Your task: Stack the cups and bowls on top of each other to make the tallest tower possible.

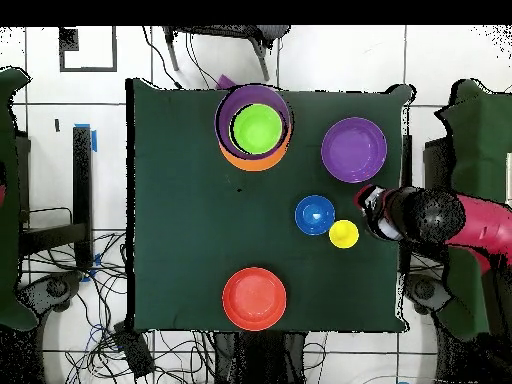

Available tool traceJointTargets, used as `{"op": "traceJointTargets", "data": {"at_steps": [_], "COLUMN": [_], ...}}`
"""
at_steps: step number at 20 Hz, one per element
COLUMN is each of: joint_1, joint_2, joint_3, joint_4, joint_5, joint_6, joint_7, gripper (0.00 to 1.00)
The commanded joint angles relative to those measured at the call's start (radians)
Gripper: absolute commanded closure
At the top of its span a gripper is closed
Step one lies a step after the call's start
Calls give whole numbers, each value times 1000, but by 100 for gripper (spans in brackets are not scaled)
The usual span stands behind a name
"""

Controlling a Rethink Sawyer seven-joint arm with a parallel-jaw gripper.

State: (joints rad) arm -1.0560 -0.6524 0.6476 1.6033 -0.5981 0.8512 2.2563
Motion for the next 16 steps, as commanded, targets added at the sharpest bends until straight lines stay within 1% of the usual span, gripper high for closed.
{"op": "traceJointTargets", "data": {"at_steps": [1, 16], "joint_1": [27, 88], "joint_2": [45, 0], "joint_3": [-66, -102], "joint_4": [102, 156], "joint_5": [-85, -56], "joint_6": [-99, -142], "joint_7": [-87, -7], "gripper": [0, 0]}}
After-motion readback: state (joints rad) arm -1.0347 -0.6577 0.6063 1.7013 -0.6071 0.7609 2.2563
